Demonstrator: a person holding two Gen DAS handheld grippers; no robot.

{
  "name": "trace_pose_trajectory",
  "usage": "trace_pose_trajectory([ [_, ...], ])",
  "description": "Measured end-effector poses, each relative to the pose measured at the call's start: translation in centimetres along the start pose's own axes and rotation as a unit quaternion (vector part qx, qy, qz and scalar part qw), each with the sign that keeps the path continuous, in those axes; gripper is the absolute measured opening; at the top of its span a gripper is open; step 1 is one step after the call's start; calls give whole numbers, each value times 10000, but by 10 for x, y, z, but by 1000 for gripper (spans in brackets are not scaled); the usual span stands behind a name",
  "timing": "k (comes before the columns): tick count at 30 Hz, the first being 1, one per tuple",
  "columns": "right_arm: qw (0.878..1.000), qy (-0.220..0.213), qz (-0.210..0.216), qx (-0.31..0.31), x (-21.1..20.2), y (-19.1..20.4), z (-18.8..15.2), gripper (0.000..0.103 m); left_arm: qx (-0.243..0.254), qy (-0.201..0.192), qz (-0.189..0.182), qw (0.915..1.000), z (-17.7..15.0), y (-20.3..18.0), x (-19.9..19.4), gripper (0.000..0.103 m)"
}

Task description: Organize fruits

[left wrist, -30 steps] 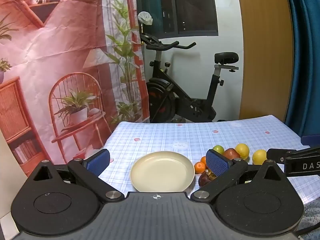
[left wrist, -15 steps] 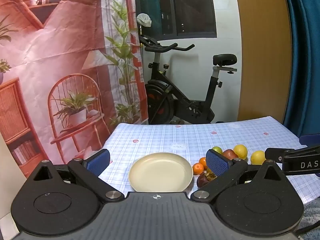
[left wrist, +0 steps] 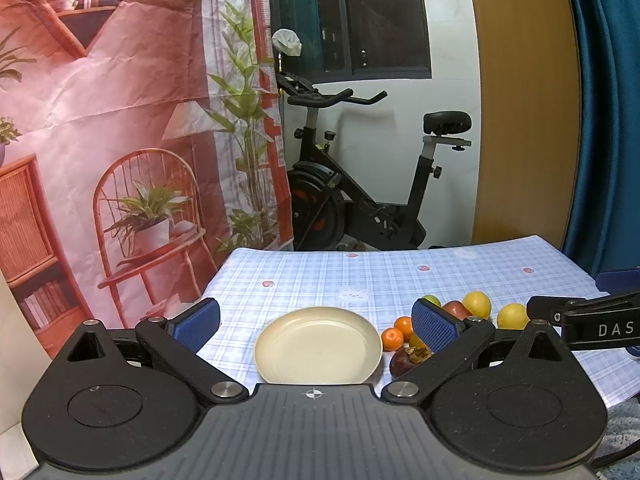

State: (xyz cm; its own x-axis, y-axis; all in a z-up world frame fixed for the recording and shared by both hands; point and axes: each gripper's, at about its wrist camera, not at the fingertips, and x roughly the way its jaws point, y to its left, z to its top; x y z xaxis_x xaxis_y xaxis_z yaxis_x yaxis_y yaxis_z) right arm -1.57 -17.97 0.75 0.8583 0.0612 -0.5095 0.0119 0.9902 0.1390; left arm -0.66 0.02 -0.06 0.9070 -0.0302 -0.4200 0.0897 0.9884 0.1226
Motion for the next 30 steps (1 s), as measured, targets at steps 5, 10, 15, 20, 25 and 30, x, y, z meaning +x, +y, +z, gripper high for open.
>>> trace_pose_trajectory([
  [5, 10000, -7, -1, 3, -1, 0, 0, 103, -18, 7, 0, 10000, 0, 1, 0, 103],
  [10, 10000, -17, -9, 13, -2, 0, 0, 103, -80, 36, -14, 10000, -1, 2, 1, 103],
  [15, 10000, -29, -8, -12, -3, -1, 1, 103, -74, 23, -39, 10000, 0, 1, 0, 103],
  [20, 10000, -36, -10, -9, -3, -1, 0, 103, -63, 13, -55, 10000, 0, 2, -1, 103],
  [25, 10000, -60, -16, -13, -4, -2, 2, 103, -65, 2, -66, 10000, 0, 3, -1, 103],
  [30, 10000, -60, -22, -9, -4, -2, 2, 103, -67, 1, -69, 10000, 0, 3, -1, 103],
])
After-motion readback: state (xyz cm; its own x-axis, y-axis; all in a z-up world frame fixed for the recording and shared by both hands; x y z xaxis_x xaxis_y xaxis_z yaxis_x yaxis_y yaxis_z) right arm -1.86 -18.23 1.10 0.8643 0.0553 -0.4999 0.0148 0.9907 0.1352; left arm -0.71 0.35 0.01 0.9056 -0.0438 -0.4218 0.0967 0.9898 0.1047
